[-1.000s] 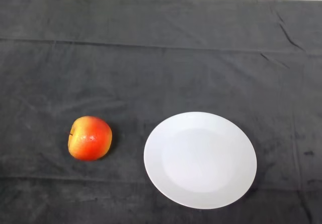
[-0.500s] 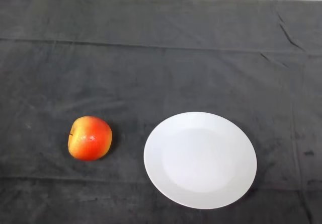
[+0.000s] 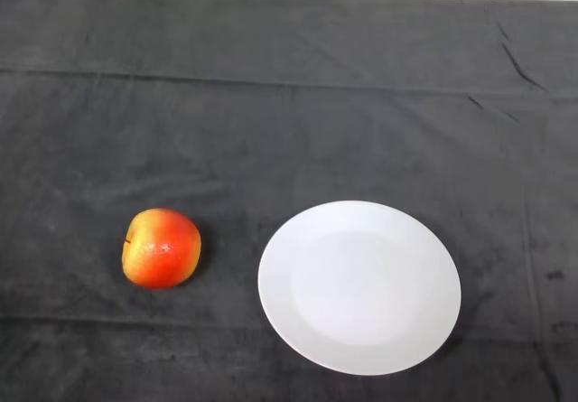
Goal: Move the apple to the plate
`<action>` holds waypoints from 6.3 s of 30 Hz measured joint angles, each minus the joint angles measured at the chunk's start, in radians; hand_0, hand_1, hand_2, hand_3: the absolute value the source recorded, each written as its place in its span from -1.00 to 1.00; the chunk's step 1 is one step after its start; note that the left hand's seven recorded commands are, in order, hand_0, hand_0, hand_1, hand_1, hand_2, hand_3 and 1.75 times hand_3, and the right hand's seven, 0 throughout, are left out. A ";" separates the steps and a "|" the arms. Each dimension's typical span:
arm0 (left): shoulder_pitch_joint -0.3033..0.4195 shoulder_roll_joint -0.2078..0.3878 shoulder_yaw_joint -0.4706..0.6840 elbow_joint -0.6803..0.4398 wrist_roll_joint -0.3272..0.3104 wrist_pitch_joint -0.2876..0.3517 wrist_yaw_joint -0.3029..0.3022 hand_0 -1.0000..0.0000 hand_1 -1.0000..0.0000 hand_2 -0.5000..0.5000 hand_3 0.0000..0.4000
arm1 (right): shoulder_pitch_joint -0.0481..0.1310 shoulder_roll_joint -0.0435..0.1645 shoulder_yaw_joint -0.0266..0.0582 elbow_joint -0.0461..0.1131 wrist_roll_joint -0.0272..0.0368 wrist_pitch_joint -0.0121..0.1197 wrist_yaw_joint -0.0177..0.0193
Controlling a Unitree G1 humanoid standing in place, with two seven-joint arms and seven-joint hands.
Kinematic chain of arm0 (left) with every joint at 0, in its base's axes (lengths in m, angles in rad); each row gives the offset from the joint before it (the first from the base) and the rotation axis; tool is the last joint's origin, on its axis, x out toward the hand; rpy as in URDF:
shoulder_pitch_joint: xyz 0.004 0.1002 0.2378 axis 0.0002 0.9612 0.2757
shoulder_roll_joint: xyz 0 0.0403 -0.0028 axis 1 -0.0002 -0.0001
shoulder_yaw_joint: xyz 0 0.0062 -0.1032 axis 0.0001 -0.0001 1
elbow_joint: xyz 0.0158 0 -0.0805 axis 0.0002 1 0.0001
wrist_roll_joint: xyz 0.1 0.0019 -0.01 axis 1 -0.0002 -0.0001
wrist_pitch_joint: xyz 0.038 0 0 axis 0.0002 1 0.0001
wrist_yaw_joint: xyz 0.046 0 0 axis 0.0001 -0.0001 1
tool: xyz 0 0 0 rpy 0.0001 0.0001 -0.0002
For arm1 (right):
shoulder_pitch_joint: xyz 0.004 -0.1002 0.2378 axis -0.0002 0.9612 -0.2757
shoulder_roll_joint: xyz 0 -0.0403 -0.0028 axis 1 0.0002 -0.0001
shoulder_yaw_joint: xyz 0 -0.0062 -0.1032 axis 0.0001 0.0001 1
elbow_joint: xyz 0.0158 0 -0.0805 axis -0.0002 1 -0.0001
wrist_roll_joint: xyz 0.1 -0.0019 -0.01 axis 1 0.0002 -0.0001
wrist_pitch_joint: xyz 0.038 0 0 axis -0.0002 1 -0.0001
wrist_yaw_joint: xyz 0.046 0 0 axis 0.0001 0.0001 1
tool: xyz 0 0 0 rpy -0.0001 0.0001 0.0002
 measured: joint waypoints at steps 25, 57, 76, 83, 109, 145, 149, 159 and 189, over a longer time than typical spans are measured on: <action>0.048 0.038 -0.004 0.051 -0.034 -0.053 -0.206 1.00 1.00 0.00 -1.00 | 0.000 0.000 -0.0002 0.000 0.0000 0.000 0.0000; -0.217 -0.148 -0.626 -0.442 0.334 0.456 -0.032 1.00 1.00 0.00 -1.00 | 0.000 0.001 0.0023 0.000 0.0001 -0.008 -0.0002; -0.231 -0.154 -0.848 -0.547 0.401 0.882 0.041 1.00 1.00 0.00 -1.00 | 0.000 0.001 0.0026 0.000 0.0001 -0.008 -0.0002; -0.246 -0.148 -0.876 -0.535 0.401 0.912 0.020 1.00 1.00 0.00 -1.00 | 0.000 0.001 0.0027 0.000 0.0001 -0.008 -0.0002; -0.289 -0.148 -0.933 -0.266 0.352 0.867 0.003 1.00 1.00 0.00 -1.00 | 0.000 0.001 0.0026 0.000 0.0001 -0.008 -0.0003; -0.329 -0.147 -0.954 -0.237 0.320 0.959 -0.034 -1.00 -1.00 0.00 1.00 | 0.000 0.001 0.0027 0.000 0.0001 -0.008 -0.0003; -0.339 -0.146 -0.961 -0.312 0.333 1.026 -0.038 -1.00 -1.00 0.00 1.00 | 0.000 0.001 0.0027 0.000 0.0001 -0.008 -0.0003; -0.386 -0.131 -1.084 -0.457 0.409 1.117 -0.039 -1.00 -1.00 0.00 1.00 | 0.000 0.001 0.0027 0.000 0.0001 -0.007 -0.0004; -0.514 -0.230 -1.397 -0.352 0.389 1.047 0.035 -1.00 -1.00 0.00 1.00 | 0.000 0.001 0.0025 0.000 0.0001 -0.008 -0.0003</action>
